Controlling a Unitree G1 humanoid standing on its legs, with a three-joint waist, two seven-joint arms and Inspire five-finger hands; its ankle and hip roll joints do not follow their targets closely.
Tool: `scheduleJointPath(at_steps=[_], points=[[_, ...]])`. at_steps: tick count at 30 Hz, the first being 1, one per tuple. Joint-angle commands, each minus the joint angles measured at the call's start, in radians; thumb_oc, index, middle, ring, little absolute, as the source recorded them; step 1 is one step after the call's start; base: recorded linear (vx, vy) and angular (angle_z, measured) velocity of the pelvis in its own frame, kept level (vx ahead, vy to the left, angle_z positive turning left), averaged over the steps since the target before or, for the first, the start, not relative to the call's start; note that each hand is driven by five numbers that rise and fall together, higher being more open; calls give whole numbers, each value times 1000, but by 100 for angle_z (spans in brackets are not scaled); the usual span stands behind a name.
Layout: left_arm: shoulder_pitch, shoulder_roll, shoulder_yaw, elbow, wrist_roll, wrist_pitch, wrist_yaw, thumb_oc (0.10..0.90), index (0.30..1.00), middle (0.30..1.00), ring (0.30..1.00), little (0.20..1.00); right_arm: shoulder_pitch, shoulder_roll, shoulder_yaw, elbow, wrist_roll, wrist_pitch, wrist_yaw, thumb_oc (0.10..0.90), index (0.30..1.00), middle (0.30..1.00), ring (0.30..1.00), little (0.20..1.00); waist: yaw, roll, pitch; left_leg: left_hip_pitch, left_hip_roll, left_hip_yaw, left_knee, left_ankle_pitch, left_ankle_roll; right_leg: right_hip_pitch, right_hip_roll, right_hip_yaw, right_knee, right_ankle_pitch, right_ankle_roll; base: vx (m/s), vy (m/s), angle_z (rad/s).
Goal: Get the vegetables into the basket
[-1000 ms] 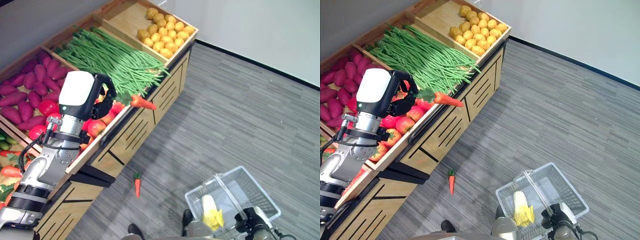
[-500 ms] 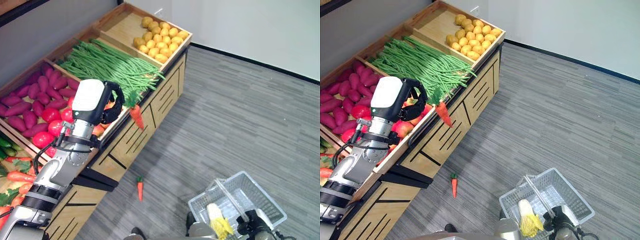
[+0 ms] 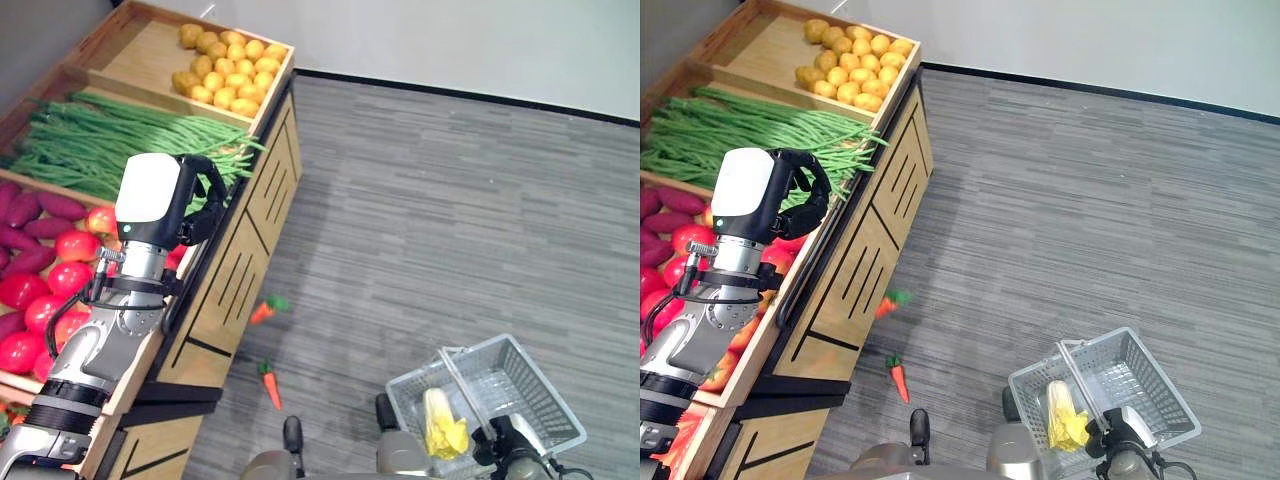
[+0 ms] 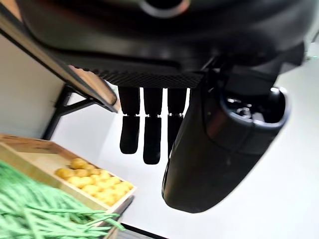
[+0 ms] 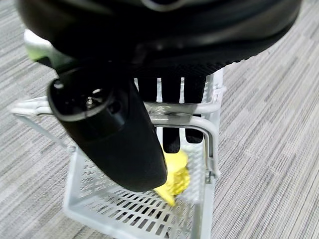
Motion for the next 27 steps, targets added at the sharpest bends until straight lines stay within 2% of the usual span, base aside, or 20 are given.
scheduleJointPath(at_steps=[1,3,5,7,10,11,17,18,19,20,27], points=[[-88,44,105,-95,-13,-35,66,400,300,300,300,300,-30,-56,21,12,2,-2,-34,400,300,300,300,300,5,-27,-59,-18,43,119,9,-41,-31,-68,11,-23,85,-33,91,-177,160,-86],[-84,53,112,-93,-16,-33,66,400,300,300,300,300,-35,-47,26,14,2,-2,-35,400,300,300,300,300,27,-25,-52,-27,56,155,14,-38,-23,-97,8,-75,152,-56,87,-159,63,-94],[-66,57,133,-94,-21,-26,68,400,300,300,300,300,-36,-42,28,12,0,-3,-37,400,300,300,300,300,45,-21,-47,-35,70,176,17,-31,-23,-88,-12,-160,205,-79,79,-138,7,-85],[-45,57,155,-94,-25,-22,67,400,300,300,300,300,-32,-37,26,7,-5,-1,-38,400,300,300,300,300,50,-20,-52,-45,78,186,11,-17,-24,-72,-21,-182,234,-88,73,-113,-7,-43],[-32,52,165,-91,-20,-14,64,400,300,300,300,300,-21,-41,23,0,-8,1,-40,400,300,300,300,300,63,-35,-75,-57,81,202,1,-8,-35,-46,-28,-202,154,-75,71,-26,-69,-29],[-22,46,169,-96,-11,-12,60,400,300,300,300,300,-10,-42,16,7,-5,3,-41,400,300,300,300,300,68,-41,-95,-57,84,210,1,-6,-42,-22,-25,-230,94,-73,68,50,-112,-10],[6,9,168,-102,-16,-20,43,400,300,300,300,300,7,-49,8,-7,-6,3,-37,400,300,300,300,300,57,-37,-114,-48,94,205,1,7,-61,24,-7,-262,30,-76,60,38,-89,-10],[8,1,166,-102,-19,-20,42,461,385,385,385,385,11,-52,8,-14,-6,2,-39,400,300,300,300,300,52,-34,-114,-45,97,203,1,9,-64,29,-3,-264,26,-78,56,19,-47,-1],[8,0,166,-102,-19,-20,42,543,500,500,500,500,11,-53,7,-15,-6,2,-39,400,300,300,300,300,52,-33,-114,-44,97,202,1,9,-65,31,-3,-265,26,-78,56,14,-37,-1],[6,-8,161,-105,-18,-20,41,900,1000,1000,1000,1000,12,-54,7,-19,-3,0,-39,400,300,300,300,300,49,-31,-115,-43,100,200,1,10,-68,34,0,-268,23,-80,54,13,-41,-2],[19,-82,138,-116,-65,-28,27,900,1000,1000,1000,1000,17,-50,5,-15,6,-4,-45,400,300,300,300,300,42,-15,-117,-37,118,188,1,20,-83,58,18,-285,11,-90,39,23,-53,5]])
